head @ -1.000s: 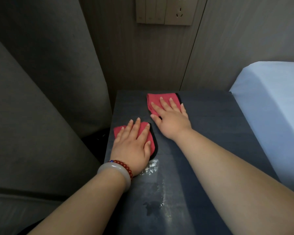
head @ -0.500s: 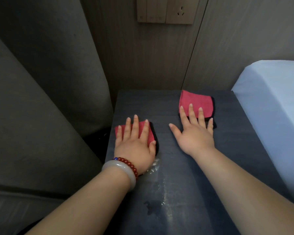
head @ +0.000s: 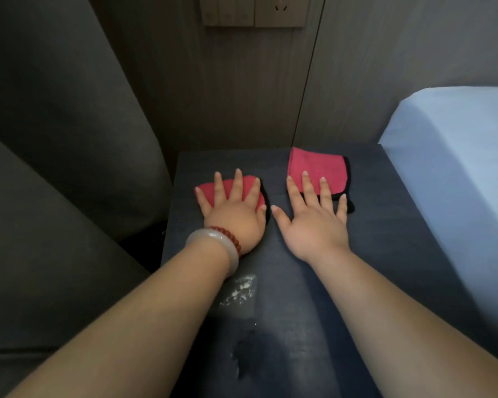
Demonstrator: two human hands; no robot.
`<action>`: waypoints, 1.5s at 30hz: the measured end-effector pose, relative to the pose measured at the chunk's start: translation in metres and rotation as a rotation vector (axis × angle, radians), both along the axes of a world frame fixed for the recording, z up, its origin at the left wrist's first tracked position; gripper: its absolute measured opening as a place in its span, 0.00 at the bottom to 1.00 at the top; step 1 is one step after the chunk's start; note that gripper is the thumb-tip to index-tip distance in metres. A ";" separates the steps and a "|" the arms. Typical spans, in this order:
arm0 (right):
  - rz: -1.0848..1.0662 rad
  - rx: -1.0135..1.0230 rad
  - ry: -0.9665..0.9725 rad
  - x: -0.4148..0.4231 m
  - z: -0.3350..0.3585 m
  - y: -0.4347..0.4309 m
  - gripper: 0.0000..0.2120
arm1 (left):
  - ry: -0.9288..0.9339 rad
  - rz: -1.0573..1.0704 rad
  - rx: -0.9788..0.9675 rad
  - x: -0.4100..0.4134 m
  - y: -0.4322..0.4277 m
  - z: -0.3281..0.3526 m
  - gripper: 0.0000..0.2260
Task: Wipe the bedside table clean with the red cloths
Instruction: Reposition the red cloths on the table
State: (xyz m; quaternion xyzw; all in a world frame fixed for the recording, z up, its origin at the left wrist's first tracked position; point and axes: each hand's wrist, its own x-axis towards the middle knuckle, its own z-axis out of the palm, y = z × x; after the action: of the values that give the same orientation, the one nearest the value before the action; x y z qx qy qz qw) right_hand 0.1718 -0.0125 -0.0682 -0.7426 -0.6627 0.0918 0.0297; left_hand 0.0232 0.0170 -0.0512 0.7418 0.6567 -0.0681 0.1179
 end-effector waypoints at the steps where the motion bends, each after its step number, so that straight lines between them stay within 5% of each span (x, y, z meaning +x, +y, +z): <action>1: 0.000 0.001 -0.001 0.000 0.000 0.000 0.32 | -0.013 -0.046 0.034 -0.003 -0.012 -0.003 0.26; 10: -0.002 0.008 0.021 0.002 0.000 0.000 0.29 | -0.027 0.157 -0.077 -0.016 0.084 0.008 0.25; 17: -0.002 0.010 0.017 0.001 -0.001 0.000 0.29 | -0.068 -0.134 0.073 0.009 0.015 -0.007 0.25; 23: 0.013 0.010 0.030 0.003 0.000 -0.001 0.30 | -0.052 0.166 -0.072 -0.039 0.107 0.004 0.25; 30: 0.010 0.031 0.032 0.003 -0.001 -0.001 0.27 | -0.062 -0.099 0.073 0.008 0.031 -0.008 0.24; 36: 0.017 0.022 0.020 0.002 -0.001 0.000 0.27 | -0.042 0.200 -0.020 -0.040 0.076 0.000 0.25; 41: 0.005 0.022 0.022 0.001 0.000 -0.001 0.27 | -0.085 -0.110 0.105 -0.009 0.001 -0.010 0.24; 45: 0.012 0.016 0.025 0.002 0.000 -0.002 0.27 | -0.063 0.093 -0.042 -0.053 0.058 0.001 0.24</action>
State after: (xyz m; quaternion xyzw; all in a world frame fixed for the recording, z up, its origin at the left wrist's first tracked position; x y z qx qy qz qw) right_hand 0.1739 -0.0142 -0.0678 -0.7372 -0.6675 0.0960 0.0433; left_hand -0.0294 0.0745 -0.0506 0.7095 0.6849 -0.0531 0.1573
